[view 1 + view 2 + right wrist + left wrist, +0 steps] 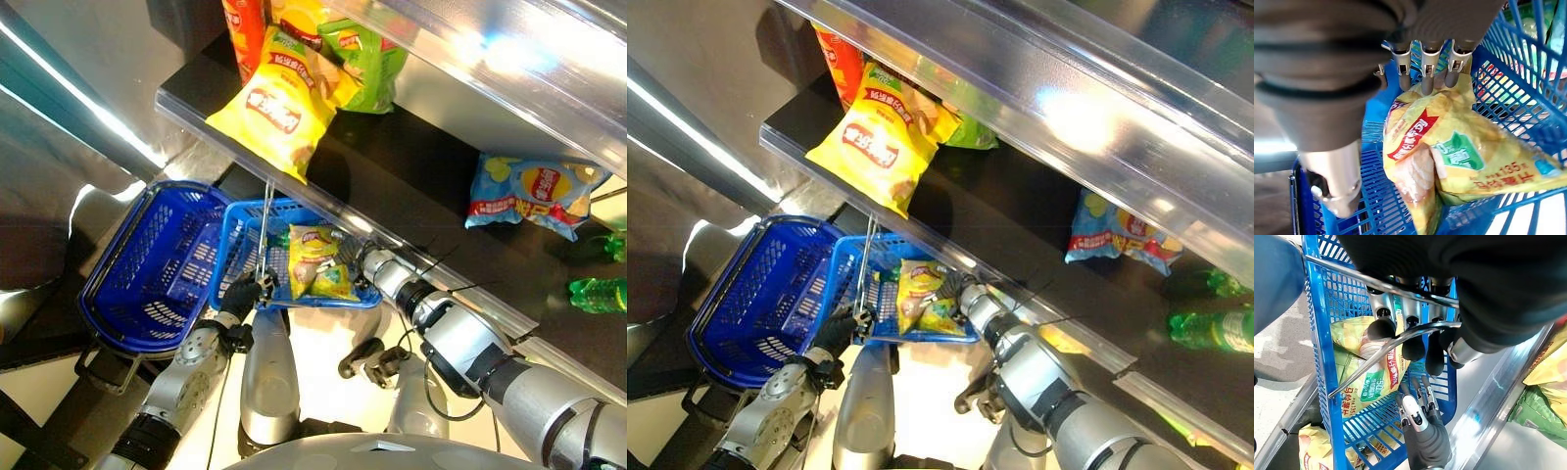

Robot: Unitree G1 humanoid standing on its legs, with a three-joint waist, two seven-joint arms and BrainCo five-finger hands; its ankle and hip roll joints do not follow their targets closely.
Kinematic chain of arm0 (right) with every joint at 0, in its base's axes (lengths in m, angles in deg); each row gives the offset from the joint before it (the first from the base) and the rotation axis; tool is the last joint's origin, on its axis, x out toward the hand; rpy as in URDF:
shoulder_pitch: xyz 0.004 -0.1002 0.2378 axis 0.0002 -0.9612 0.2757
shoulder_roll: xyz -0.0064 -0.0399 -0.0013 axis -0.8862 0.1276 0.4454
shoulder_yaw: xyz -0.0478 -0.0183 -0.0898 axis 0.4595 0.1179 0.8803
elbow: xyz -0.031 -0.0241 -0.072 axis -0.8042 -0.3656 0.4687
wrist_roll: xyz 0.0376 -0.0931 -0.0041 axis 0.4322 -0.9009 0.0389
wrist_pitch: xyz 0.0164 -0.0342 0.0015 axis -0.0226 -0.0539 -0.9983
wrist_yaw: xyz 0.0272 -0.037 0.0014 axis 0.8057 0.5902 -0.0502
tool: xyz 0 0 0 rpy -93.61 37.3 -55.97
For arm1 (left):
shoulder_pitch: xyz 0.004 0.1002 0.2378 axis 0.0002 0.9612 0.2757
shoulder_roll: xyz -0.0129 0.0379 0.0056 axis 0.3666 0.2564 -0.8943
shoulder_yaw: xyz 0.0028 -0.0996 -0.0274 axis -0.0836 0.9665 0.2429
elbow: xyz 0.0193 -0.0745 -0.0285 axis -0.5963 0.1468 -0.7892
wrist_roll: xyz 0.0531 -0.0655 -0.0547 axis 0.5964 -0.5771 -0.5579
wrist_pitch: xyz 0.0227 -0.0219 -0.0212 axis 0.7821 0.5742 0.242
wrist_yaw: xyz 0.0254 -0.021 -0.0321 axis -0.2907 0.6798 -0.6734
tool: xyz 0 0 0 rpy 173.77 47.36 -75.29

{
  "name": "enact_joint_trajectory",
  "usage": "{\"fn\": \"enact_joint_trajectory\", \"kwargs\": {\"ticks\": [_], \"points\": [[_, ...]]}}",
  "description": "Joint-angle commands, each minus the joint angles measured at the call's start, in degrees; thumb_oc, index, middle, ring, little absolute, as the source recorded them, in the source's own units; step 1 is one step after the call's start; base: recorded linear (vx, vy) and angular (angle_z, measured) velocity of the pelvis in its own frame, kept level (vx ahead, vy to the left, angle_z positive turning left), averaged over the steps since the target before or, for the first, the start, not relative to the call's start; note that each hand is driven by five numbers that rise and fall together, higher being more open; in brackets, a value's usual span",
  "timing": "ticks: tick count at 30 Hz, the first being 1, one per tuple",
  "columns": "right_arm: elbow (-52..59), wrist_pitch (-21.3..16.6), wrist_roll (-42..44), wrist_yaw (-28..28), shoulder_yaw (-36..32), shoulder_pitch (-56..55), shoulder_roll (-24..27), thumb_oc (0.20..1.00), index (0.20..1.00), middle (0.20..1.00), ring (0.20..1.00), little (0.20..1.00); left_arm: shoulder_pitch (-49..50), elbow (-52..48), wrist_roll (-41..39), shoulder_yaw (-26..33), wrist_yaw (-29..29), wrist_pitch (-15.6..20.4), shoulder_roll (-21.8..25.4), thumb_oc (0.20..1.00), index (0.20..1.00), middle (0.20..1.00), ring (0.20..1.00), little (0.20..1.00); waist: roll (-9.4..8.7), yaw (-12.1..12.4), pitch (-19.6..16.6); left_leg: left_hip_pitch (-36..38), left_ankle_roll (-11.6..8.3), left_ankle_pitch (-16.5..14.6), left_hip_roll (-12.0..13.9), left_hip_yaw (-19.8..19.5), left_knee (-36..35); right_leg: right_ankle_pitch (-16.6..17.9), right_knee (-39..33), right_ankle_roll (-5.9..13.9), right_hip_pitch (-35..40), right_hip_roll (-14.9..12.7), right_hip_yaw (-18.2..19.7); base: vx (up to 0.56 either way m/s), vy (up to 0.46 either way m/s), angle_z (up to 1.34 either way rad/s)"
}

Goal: Pick up the snacks into the basket

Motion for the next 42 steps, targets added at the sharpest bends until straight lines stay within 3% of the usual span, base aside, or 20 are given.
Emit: {"fn": "enact_joint_trajectory", "kwargs": {"ticks": [1, 9, 12, 13, 17, 20, 22, 33, 42], "points": [[2.59, -3.91, 5.21, 0.66, -0.49, 2.59, -0.07, 1.000, 1.000, 1.000, 1.000, 1.000, 0.15, -22.86, -7.76, -1.54, -2.02, 10.36, -1.96, 0.200, 0.200, 0.200, 0.200, 0.200, 2.67, 3.12, -4.46, 2.17, 2.44, -0.56, 0.42, 0.46, -1.14, 15.57, -0.76, 9.49, -3.07, -2.80, 2.96, 0.00, 0.000, 0.00], [16.96, -4.57, 13.19, 3.16, 3.43, -2.77, 1.92, 1.000, 1.000, 1.000, 1.000, 1.000, 1.15, -22.34, -7.12, 0.05, -1.12, 11.29, -2.13, 0.200, 0.200, 0.200, 0.200, 0.200, 1.76, 1.53, -4.16, 2.81, 2.39, -0.78, 0.40, 1.18, -1.11, 16.26, -0.25, 9.83, -3.42, -3.48, 3.71, 0.00, 0.003, 0.00], [27.90, -4.87, 20.38, 5.31, 5.01, -8.40, 4.58, 1.000, 1.000, 1.000, 1.000, 1.000, 1.43, -20.94, -5.84, 1.16, -0.55, 11.73, -2.41, 0.200, 0.200, 0.200, 0.200, 0.200, 1.09, 0.40, -3.97, 3.34, 2.35, -0.91, 0.42, 1.53, -1.35, 16.65, -0.42, 10.06, -3.34, -3.82, 4.03, 0.00, 0.000, 0.00], [32.96, -4.71, 27.51, 7.98, 5.47, -13.17, 5.47, 1.000, 1.000, 1.000, 1.000, 1.000, 1.56, -19.58, -4.99, 1.62, -0.68, 11.85, -2.65, 0.200, 0.200, 0.200, 0.200, 0.200, 0.75, -0.21, -3.90, 3.66, 2.42, -1.07, 0.29, 1.70, -1.38, 17.04, -0.43, 10.23, -3.21, -3.95, 4.16, 0.02, 0.022, -0.03], [39.14, -3.74, 39.45, 11.96, 5.03, -21.68, 7.85, 1.000, 1.000, 1.000, 1.000, 1.000, 1.48, -16.08, -2.69, 1.98, -1.42, 12.07, -2.66, 0.200, 0.200, 0.200, 0.200, 0.200, 0.32, -1.63, -4.45, 4.45, 2.39, -1.30, 0.12, 2.17, -1.64, 17.43, -0.60, 10.46, -2.81, -4.32, 4.33, 0.03, 0.028, -0.04], [41.23, -3.24, 42.66, 13.07, 4.46, -27.50, 9.75, 1.000, 1.000, 1.000, 1.000, 1.000, 0.96, -11.61, -1.03, 2.54, -1.29, 12.08, -3.10, 0.200, 0.200, 0.200, 0.200, 0.200, -0.22, -3.16, -5.18, 5.85, 2.36, -1.29, -0.04, 2.77, -2.56, 18.22, -1.53, 10.77, -2.08, -4.27, 4.96, 0.04, 0.049, -0.07], [41.81, -3.25, 41.56, 13.32, 4.59, -28.71, 10.66, 1.000, 1.000, 1.000, 1.000, 1.000, 0.89, -10.35, -0.48, 2.56, -1.32, 12.11, -3.25, 0.200, 0.200, 0.200, 0.200, 0.200, -0.27, -3.49, -5.46, 6.38, 2.38, -1.21, -0.08, 3.07, -2.98, 18.42, -1.94, 10.84, -1.82, -4.20, 5.18, 0.05, 0.042, -0.18], [34.19, -3.42, 34.61, 11.52, -4.19, -40.17, 15.28, 1.000, 1.000, 1.000, 1.000, 1.000, -0.81, 4.57, 5.36, 3.61, -1.13, 11.52, -6.37, 0.200, 0.200, 0.200, 0.200, 0.200, -1.40, -10.54, -9.92, 12.75, 2.86, -0.53, -0.90, 6.30, -8.89, 23.49, -7.51, 12.23, 0.68, -3.96, 8.22, 0.06, 0.056, -0.20], [20.07, -5.30, 29.45, 7.60, -11.17, -42.06, 13.80, 1.000, 1.000, 1.000, 1.000, 1.000, -1.88, 19.07, 8.83, 4.80, 0.08, 11.88, -9.97, 0.200, 0.200, 0.200, 0.200, 0.200, -1.38, -13.66, -14.33, 18.59, 2.93, 2.06, -3.91, 9.15, -17.86, 26.90, -17.29, 12.66, 4.87, -1.65, 9.73, 0.07, 0.039, -0.22]]}}
